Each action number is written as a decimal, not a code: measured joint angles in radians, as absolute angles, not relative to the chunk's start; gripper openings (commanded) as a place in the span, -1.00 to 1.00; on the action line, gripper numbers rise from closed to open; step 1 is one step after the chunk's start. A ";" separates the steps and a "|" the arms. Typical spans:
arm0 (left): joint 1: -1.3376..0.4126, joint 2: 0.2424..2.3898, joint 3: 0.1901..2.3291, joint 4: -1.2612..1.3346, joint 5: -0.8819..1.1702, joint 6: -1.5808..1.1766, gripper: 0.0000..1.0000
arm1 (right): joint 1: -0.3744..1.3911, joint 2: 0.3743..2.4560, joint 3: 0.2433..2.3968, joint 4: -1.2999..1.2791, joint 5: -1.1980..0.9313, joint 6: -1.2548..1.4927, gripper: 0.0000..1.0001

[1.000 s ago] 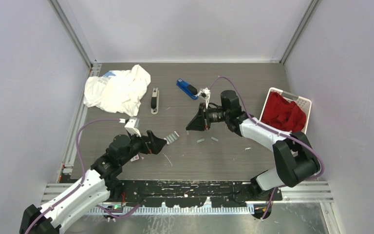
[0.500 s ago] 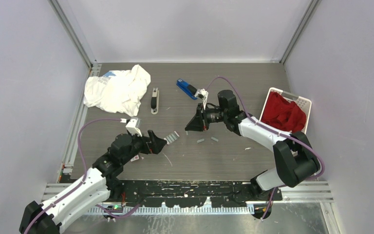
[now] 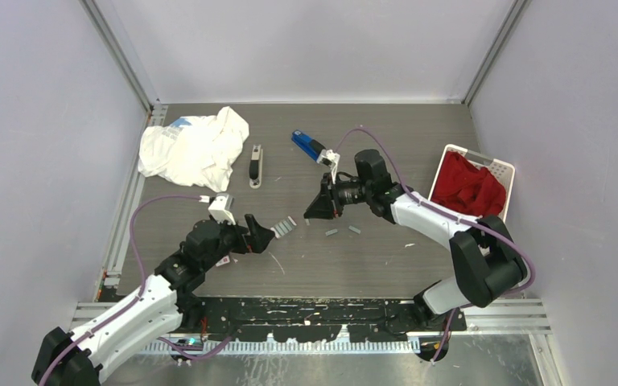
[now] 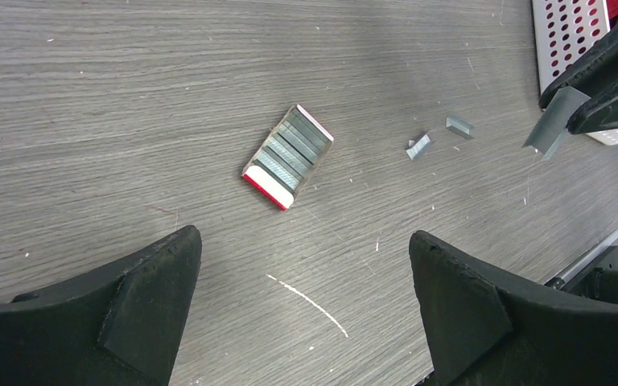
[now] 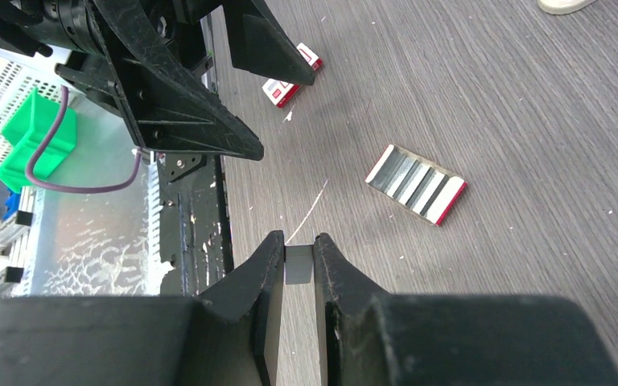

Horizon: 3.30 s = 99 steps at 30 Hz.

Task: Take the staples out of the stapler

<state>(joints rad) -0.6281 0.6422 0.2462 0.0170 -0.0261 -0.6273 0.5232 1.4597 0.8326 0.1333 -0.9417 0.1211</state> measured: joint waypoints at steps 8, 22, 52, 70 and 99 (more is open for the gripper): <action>-0.628 0.645 0.246 0.016 -0.038 -0.627 1.00 | 0.533 1.468 0.842 0.119 -0.921 0.102 -0.61; -0.628 0.656 0.246 0.009 -0.052 -0.625 1.00 | 0.554 1.480 0.849 0.078 -0.891 0.073 -0.61; -0.628 0.657 0.246 0.005 -0.064 -0.624 1.00 | 0.603 1.506 0.899 0.002 -0.766 -0.001 -0.60; -0.628 0.659 0.246 0.001 -0.072 -0.619 1.00 | 0.634 1.528 0.923 -0.043 -0.669 -0.033 -0.60; -0.628 0.721 0.260 -0.039 -0.127 -0.616 0.99 | 0.739 1.621 1.022 -0.109 -0.431 -0.104 -0.59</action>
